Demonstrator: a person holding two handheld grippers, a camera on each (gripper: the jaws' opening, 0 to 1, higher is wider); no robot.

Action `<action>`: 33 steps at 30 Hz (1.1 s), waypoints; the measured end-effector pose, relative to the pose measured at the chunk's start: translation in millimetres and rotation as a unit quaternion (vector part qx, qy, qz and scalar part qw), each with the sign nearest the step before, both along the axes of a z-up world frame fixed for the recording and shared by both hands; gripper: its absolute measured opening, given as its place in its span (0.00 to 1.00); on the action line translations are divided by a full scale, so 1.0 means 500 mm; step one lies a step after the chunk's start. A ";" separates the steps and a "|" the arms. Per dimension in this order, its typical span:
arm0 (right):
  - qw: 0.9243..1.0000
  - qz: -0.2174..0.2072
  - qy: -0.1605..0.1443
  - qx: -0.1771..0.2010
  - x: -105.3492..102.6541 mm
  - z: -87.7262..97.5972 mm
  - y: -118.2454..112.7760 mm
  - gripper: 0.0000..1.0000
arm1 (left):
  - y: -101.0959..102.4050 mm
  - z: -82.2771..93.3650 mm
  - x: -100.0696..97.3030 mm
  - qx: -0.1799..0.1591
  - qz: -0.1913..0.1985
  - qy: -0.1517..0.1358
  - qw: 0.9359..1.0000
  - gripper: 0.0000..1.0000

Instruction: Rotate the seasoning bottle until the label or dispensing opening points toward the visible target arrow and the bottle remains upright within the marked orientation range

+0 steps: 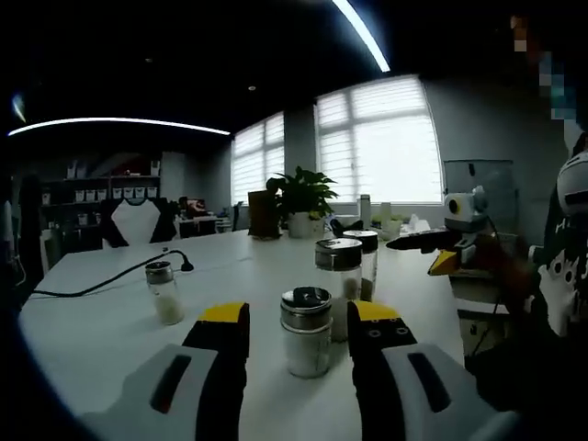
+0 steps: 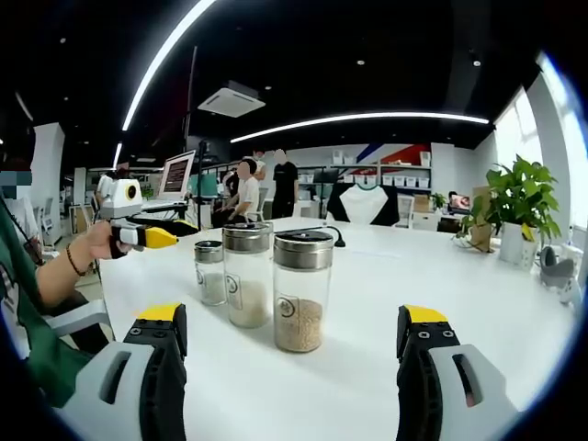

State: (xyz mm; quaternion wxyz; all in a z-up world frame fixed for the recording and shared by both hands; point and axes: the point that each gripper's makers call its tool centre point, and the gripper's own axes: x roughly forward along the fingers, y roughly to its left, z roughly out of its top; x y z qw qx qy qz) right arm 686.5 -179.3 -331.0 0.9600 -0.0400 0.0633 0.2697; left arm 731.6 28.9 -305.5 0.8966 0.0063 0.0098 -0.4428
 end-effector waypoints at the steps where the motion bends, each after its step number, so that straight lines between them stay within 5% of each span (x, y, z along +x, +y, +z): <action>1: 1.000 0.000 0.000 0.000 0.000 0.000 0.000 0.97 | 0.005 0.005 -0.001 -0.006 0.006 -0.001 1.000 0.45; 7: 1.000 -0.002 0.000 0.001 -0.001 -0.001 0.000 0.97 | 0.035 0.025 -0.013 -0.020 0.026 -0.009 0.999 0.45; 15: 1.000 -0.002 0.000 -0.001 -0.004 0.001 0.006 0.97 | 0.071 0.001 -0.005 0.045 0.118 -0.025 0.992 0.45; 19: 1.000 -0.004 0.005 0.002 -0.001 -0.003 0.006 0.97 | 0.071 0.006 -0.021 0.005 0.120 -0.018 0.993 0.44; 33: 1.000 -0.003 0.002 0.001 -0.004 -0.001 0.007 0.97 | 0.088 0.020 -0.046 -0.037 0.148 -0.013 0.988 0.43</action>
